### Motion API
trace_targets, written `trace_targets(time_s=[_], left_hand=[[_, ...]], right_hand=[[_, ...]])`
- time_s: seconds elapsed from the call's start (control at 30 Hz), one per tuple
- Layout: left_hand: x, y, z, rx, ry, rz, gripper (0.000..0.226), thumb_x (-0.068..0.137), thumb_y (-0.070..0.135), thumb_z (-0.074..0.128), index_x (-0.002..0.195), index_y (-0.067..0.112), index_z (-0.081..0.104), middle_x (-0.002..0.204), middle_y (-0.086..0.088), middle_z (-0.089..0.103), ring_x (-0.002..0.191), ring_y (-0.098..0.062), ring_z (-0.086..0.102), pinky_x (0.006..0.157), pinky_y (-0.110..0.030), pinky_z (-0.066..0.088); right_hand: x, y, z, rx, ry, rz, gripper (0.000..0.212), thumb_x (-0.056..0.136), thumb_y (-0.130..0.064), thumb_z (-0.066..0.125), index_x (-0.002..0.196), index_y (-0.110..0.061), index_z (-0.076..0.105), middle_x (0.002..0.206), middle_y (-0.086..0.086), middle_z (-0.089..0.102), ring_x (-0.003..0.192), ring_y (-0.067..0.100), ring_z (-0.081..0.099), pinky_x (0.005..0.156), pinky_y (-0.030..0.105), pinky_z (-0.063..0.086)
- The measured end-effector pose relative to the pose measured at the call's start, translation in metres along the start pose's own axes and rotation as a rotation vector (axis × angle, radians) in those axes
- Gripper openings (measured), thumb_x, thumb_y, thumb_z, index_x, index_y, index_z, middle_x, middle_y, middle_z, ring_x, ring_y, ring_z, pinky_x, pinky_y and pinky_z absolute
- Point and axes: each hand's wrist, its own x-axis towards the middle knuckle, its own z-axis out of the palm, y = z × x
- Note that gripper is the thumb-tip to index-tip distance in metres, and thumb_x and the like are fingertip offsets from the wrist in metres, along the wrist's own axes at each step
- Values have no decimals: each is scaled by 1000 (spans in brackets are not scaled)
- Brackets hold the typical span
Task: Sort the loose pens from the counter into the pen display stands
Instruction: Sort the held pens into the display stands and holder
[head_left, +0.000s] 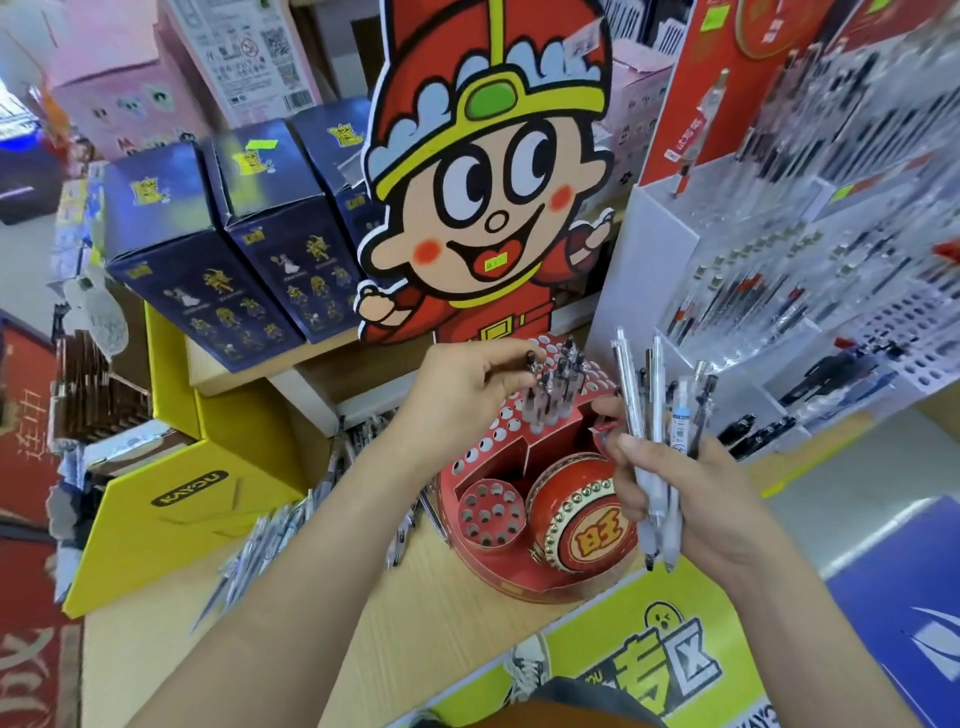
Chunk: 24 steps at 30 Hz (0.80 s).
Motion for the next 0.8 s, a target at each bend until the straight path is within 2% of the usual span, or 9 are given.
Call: trace_targets(time_s=[0.07,0.2,0.33,0.37,0.5,0.6,0.67,0.73,0.8], left_hand=[[5,1,-5,57,-18,10,24,85,15,70,110,17,71,88,11,69,89,-1,65,88,-27,53],[9,4,-9,132,-41,30,29,81,23,74,109,17,71,91,5,71,88,-5,65,85,-28,54],[11,1,-5,144,-91,11,22,85,19,71,106,17,72,93,7,72,89,-6,65,85,-32,53],[10,-1,-3,147,-109,-3,18,86,19,70,104,16,72,92,5,73,88,-9,66,83,-34,53],[7,-4,1,145,-111,-37,19,87,16,69,106,15,72,93,6,73,89,-8,66,83,-33,52],[6,1,-2,227,-174,-41,25,90,13,65,114,17,69,105,6,71,96,-7,64,90,-33,51],[2,9,-8,258,-101,-21,32,91,11,62,121,23,64,114,9,67,99,-4,60,92,-29,51],[-8,22,-17,109,91,-5,28,92,12,61,115,28,66,108,14,66,94,1,59,86,-20,51],[-18,40,-24,-173,107,-46,19,92,17,61,104,29,69,95,13,69,86,0,61,77,-18,52]], right_hand=[[0,-4,5,-3,2,-13,35,78,-19,74,108,-3,65,76,13,57,46,18,48,43,25,40],[-1,-7,12,32,-11,-21,36,81,-16,62,115,-7,62,85,17,69,45,20,52,39,24,37],[-2,-9,17,125,-72,18,13,80,-13,67,92,-15,72,92,20,70,48,20,55,39,23,38],[-2,-9,17,168,-102,28,17,79,-13,69,96,-13,71,93,20,70,51,20,56,39,23,39],[-3,-9,19,241,-189,68,63,58,-28,92,112,-6,70,91,10,62,61,16,56,42,24,45],[-3,-9,20,259,-253,80,62,64,-32,89,116,-6,69,87,6,61,55,13,53,42,22,44],[-3,-9,21,293,-307,90,56,69,-31,86,116,-7,68,84,4,60,52,10,51,42,20,43],[-4,-10,22,295,-310,101,56,67,-32,87,114,-8,69,80,3,61,51,11,53,40,20,43],[-4,-10,25,259,-281,99,56,61,-34,90,108,-9,71,78,6,64,51,15,57,40,20,43]])
